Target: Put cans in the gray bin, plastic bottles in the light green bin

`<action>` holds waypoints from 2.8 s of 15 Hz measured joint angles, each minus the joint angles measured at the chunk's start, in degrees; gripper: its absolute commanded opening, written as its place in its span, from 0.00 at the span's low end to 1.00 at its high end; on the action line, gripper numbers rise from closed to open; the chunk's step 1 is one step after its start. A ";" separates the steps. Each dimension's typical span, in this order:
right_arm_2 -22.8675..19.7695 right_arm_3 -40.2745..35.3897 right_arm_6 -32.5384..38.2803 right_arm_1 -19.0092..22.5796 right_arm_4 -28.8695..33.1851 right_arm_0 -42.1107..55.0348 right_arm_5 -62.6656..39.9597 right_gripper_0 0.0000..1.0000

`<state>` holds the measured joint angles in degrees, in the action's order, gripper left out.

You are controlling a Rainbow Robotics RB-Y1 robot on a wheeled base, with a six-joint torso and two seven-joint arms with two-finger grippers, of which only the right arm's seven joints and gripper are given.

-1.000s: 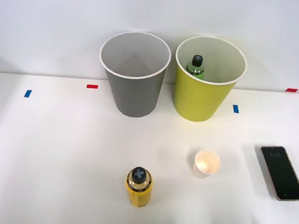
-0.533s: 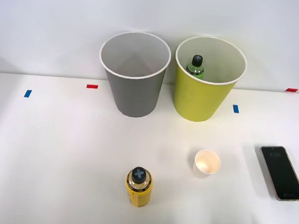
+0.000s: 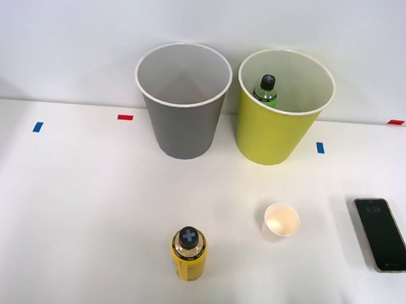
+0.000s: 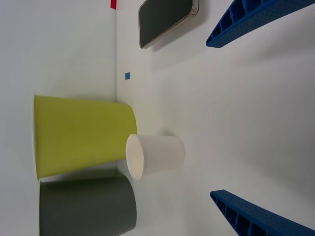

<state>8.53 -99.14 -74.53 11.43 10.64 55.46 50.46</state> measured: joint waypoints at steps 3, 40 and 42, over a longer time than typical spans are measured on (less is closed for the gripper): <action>0.00 0.00 0.00 0.00 0.00 0.00 0.00 1.00; 0.00 0.00 0.00 0.00 0.00 0.00 -0.01 1.00; 0.00 0.00 0.00 0.00 0.00 0.00 -0.01 1.00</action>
<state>8.53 -99.14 -74.53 11.43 10.64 55.46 50.45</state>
